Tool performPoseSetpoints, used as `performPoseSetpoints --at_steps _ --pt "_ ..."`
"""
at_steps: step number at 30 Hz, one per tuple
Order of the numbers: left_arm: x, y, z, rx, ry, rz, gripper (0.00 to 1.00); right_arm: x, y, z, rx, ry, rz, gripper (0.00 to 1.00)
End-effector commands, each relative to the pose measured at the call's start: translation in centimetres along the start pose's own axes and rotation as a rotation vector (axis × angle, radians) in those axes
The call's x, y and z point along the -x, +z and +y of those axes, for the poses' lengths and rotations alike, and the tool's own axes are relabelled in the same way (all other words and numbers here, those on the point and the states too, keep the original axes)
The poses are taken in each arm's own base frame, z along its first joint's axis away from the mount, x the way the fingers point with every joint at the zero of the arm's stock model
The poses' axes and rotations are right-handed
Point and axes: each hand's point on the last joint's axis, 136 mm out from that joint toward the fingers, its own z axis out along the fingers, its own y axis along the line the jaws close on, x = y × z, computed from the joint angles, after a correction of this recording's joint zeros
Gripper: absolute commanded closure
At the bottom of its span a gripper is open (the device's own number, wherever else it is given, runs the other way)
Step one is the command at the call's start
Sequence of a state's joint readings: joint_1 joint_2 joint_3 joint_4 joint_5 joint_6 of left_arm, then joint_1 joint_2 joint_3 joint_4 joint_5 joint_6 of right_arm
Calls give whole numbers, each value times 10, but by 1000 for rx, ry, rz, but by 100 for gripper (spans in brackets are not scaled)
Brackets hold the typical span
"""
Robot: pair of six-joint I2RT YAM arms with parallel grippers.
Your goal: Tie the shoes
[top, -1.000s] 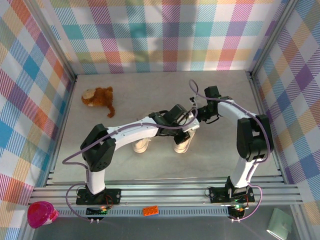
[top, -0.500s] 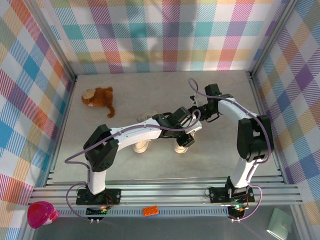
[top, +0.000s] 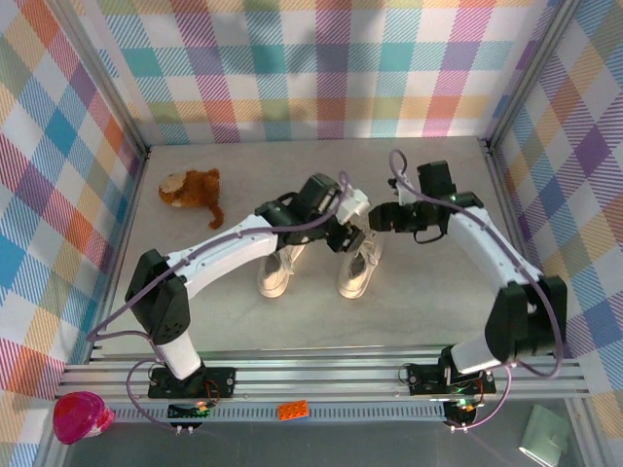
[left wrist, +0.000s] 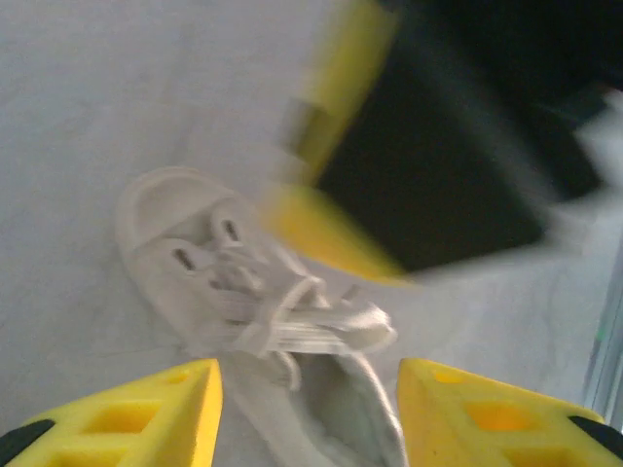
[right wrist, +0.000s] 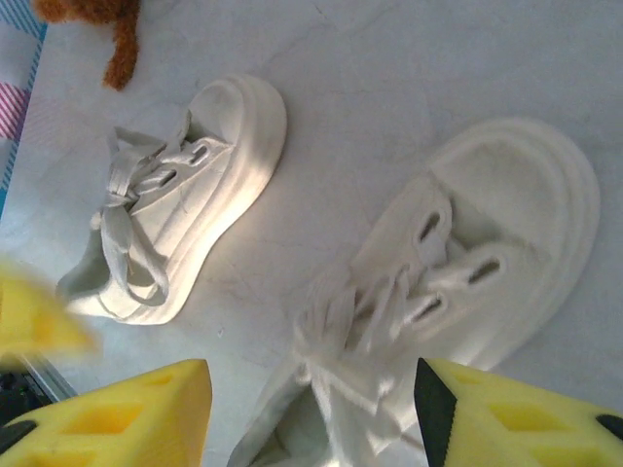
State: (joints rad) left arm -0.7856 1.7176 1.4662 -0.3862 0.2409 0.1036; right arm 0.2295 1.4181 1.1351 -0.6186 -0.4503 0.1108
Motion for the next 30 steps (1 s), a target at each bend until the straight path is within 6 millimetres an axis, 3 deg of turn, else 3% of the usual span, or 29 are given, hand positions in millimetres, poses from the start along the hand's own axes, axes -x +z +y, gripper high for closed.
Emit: performPoseSetpoints --at_steps 1,5,14,24,30 --pt "12 -3 31 -50 -214 -70 51 -39 1 -8 -25 102 37 41" --pt "10 19 51 -102 -296 -27 53 -65 4 -6 20 144 21 43" --pt "-8 78 43 -271 -412 111 56 -76 24 -16 43 166 27 42" --pt "-24 100 32 -374 -477 170 56 -71 55 -29 45 139 75 43" --pt "-24 98 28 -399 -489 176 59 -76 66 -34 41 126 106 56"
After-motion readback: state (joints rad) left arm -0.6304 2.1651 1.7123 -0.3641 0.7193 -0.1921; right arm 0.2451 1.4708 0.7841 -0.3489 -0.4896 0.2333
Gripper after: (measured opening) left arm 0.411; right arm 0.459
